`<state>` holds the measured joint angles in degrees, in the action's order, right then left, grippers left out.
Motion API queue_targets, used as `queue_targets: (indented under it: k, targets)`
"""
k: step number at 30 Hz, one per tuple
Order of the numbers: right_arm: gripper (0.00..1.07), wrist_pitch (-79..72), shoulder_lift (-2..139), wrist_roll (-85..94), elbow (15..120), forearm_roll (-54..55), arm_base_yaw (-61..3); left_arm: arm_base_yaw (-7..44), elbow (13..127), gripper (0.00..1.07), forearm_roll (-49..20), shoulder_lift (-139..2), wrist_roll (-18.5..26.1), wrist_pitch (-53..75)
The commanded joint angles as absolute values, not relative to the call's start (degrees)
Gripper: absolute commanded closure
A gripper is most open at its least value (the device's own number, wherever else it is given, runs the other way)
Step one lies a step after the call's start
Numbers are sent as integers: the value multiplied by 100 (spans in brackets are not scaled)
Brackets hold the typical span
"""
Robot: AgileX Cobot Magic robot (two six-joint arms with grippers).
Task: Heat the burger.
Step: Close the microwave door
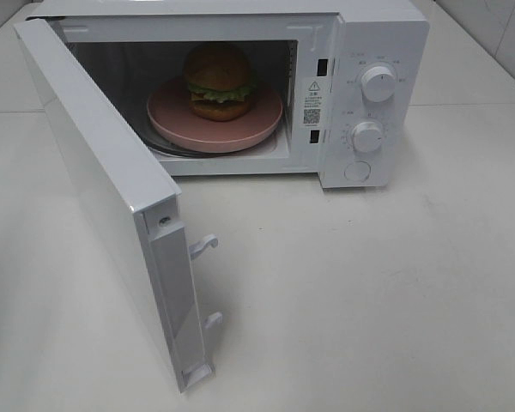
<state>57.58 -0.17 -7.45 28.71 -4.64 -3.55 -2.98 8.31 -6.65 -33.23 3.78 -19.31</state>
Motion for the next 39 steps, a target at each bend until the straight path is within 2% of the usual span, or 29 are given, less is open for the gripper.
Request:
queue_targets:
  k: [1, 7, 16, 24, 26, 29, 39]
  targets:
    - [31, 5741, -183, -670, 2859, -435, -315, -201, 819, 107, -659, -3678, 338, -2384]
    - [32, 5741, -183, -670, 2859, -435, -315, 120, 837, 107, -338, -4584, 338, -3054]
    - [32, 5741, -183, -670, 2859, -435, -315, 516, 968, 107, -286, -5913, 252, -3890]
    - [32, 5741, -183, -670, 2859, -435, -315, 1008, 1553, 107, 395, -7225, 143, -4314]
    - [32, 5741, -183, -665, 2859, -435, -315, 1186, 1707, 107, 539, -7592, -97, -4498]
    - [32, 5741, -183, -665, 2859, -435, -315, 1238, 1748, 107, 556, -7706, -160, -4561]
    - [34, 5741, -183, -665, 2859, -435, -315, 1891, 2286, 107, 504, -8652, -201, -4830]
